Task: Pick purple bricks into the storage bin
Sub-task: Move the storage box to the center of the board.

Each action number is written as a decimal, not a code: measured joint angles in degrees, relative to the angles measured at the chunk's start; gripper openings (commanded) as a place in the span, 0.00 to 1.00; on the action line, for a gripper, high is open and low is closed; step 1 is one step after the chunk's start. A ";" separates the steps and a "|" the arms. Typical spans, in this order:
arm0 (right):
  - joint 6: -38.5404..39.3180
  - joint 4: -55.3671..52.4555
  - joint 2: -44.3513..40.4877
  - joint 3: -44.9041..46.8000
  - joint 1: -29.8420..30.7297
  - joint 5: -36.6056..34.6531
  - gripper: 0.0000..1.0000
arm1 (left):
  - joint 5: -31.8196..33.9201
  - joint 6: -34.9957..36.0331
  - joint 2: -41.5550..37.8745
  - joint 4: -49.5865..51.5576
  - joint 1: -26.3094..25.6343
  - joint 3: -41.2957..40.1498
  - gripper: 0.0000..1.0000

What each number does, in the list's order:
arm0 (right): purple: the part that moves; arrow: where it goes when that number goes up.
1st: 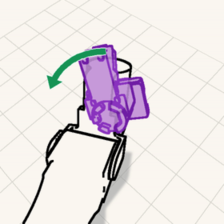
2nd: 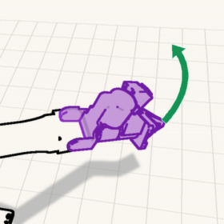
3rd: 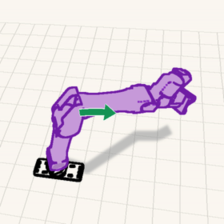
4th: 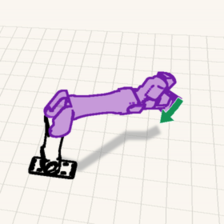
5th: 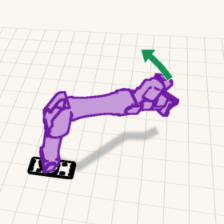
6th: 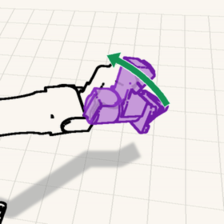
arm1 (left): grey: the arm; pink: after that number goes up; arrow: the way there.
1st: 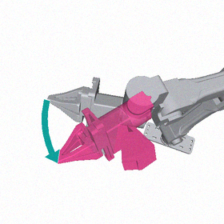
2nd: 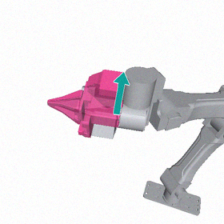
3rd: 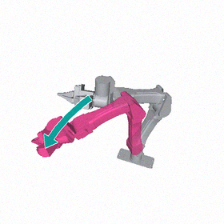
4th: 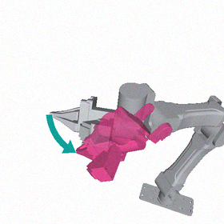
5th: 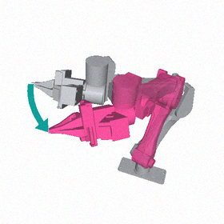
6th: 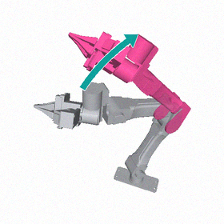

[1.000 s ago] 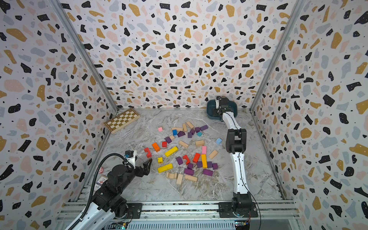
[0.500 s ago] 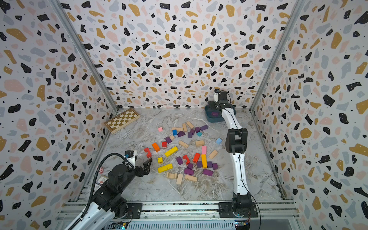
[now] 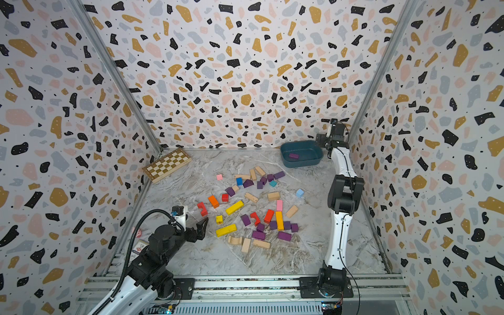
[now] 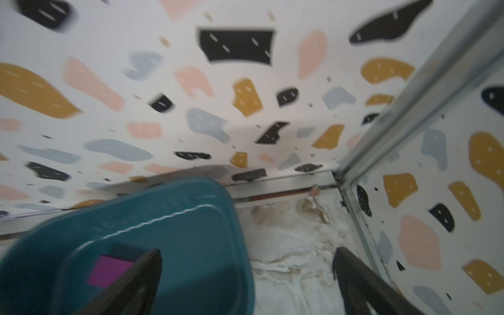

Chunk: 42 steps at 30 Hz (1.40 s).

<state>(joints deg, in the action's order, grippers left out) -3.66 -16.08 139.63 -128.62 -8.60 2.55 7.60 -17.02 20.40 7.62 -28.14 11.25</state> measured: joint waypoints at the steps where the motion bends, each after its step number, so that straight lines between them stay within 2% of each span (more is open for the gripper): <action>1: -0.13 0.22 0.66 0.57 -0.42 0.09 1.00 | 0.00 0.00 0.07 0.00 0.00 0.00 0.99; 9: -0.37 0.96 7.13 -2.19 0.85 4.63 1.00 | -0.09 0.02 0.13 0.09 0.00 0.00 0.99; 14: 0.55 0.94 7.45 -2.45 1.90 8.61 0.99 | -0.09 0.02 -0.79 0.07 0.00 0.00 0.99; 19: 1.16 1.09 7.48 -3.56 2.47 10.56 0.94 | -0.09 0.02 -0.76 0.07 0.00 0.00 0.99; 26: 1.25 1.11 7.56 -3.65 2.45 11.34 0.88 | -0.09 0.02 -0.76 0.07 0.00 0.00 0.99; 38: 0.59 1.09 7.56 -1.05 2.32 9.60 0.87 | -0.09 0.02 -0.79 0.07 0.00 0.00 0.99; 42: -0.31 0.68 7.56 -1.05 2.29 9.42 0.78 | -0.09 0.02 -0.96 0.09 0.00 0.00 0.99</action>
<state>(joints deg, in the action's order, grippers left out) -3.97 -15.40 147.20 -129.67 -6.31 11.97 7.51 -16.99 19.44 7.70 -28.14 11.25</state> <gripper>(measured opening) 0.823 0.987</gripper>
